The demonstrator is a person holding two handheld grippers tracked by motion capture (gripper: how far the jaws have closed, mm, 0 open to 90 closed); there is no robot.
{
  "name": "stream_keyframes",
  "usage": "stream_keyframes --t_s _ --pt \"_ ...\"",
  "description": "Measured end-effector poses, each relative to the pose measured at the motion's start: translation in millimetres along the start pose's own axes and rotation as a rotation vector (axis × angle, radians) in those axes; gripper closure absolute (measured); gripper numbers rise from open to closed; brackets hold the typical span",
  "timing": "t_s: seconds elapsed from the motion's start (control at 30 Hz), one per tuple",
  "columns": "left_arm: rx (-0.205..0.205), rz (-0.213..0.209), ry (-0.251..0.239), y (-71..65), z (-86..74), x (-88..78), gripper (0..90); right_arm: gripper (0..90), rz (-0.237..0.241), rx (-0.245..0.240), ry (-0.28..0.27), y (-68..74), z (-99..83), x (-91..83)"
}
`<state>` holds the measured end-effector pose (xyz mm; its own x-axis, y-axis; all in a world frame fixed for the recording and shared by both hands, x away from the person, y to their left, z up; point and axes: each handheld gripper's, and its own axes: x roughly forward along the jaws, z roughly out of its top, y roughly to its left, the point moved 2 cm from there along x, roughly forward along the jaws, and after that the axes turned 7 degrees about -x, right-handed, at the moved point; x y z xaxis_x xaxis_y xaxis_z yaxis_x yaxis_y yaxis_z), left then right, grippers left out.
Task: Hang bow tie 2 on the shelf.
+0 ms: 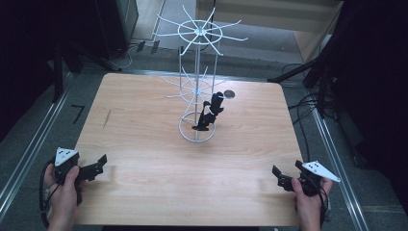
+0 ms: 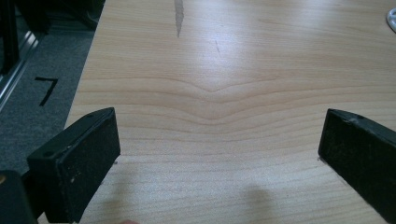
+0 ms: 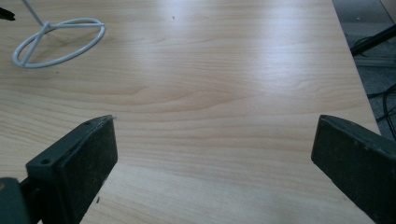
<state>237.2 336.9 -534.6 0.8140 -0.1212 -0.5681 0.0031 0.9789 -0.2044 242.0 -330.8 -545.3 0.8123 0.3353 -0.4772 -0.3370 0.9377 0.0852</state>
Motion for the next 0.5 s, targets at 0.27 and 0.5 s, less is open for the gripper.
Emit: stream_keyframes --t_s 0.27,0.5 --pt "0.005 0.006 0.001 -0.9 -0.5 -0.5 0.0 0.8 -0.025 0.018 -0.005 -15.9 -12.8 -16.1" --pt "0.007 0.006 0.003 -1.0 -0.5 -0.3 0.0 3.4 -0.045 0.045 -0.002 -30.2 -25.0 -28.8"
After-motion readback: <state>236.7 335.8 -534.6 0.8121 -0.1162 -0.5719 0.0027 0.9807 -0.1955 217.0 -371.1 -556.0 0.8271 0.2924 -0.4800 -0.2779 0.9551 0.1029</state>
